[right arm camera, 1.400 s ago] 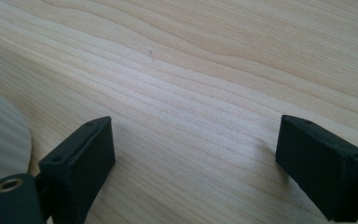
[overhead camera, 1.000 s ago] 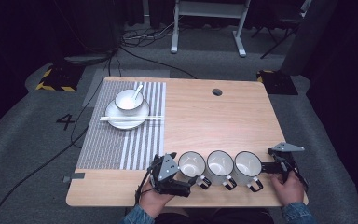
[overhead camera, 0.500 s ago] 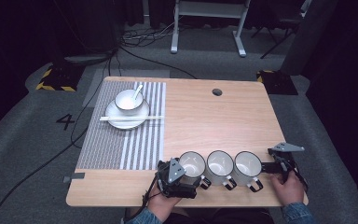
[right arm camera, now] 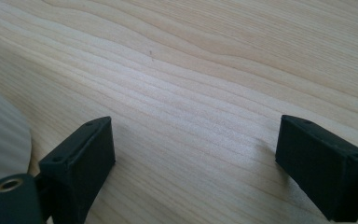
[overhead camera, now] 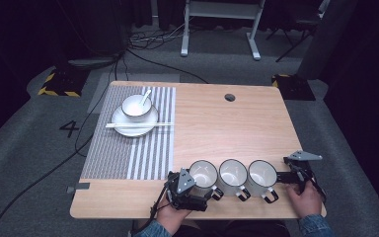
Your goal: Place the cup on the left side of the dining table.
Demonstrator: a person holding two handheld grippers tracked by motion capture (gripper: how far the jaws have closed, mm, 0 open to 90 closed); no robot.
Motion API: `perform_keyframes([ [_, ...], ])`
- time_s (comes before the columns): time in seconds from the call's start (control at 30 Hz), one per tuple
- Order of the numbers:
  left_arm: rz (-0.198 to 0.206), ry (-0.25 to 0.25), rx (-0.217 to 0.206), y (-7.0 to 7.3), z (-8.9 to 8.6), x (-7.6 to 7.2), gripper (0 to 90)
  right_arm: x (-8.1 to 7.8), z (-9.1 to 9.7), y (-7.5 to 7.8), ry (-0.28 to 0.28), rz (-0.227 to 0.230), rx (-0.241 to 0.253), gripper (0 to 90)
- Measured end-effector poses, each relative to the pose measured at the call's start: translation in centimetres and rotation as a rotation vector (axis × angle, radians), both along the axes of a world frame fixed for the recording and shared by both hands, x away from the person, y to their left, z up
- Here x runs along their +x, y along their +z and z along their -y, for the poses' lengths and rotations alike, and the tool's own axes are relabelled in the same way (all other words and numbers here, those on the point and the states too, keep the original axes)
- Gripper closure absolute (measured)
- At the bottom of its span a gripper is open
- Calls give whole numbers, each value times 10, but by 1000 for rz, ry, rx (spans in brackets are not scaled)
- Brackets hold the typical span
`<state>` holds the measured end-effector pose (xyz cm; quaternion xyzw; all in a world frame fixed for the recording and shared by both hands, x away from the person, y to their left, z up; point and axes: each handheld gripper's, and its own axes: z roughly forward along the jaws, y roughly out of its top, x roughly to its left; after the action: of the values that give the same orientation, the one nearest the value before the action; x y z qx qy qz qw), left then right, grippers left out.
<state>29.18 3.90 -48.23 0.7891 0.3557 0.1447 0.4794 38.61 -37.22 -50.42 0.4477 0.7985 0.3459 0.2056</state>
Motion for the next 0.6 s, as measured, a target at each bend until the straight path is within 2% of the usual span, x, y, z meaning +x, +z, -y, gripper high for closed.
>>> perform_keyframes([
  [0.03,2,1,42,-1,1,0,6,0,0,0,0,0,0,118],
  [0.17,-13,7,45,-3,5,3,5,0,0,0,0,-1,0,118],
  [0.27,-5,18,66,-5,9,6,12,0,0,0,0,0,0,118],
  [0.37,-61,22,72,-9,13,15,9,0,0,0,0,0,0,119],
  [0.4,-67,23,64,-11,15,16,9,0,0,0,0,-1,0,118],
  [0.43,-67,23,64,-11,15,16,10,0,0,0,0,-1,0,118],
  [0.47,-70,21,91,-12,17,17,10,0,0,0,0,0,0,118],
  [0.53,-67,23,104,-13,19,18,12,0,0,0,0,0,0,118],
  [0.6,-59,27,98,-14,20,19,11,0,0,0,0,0,0,118],
])
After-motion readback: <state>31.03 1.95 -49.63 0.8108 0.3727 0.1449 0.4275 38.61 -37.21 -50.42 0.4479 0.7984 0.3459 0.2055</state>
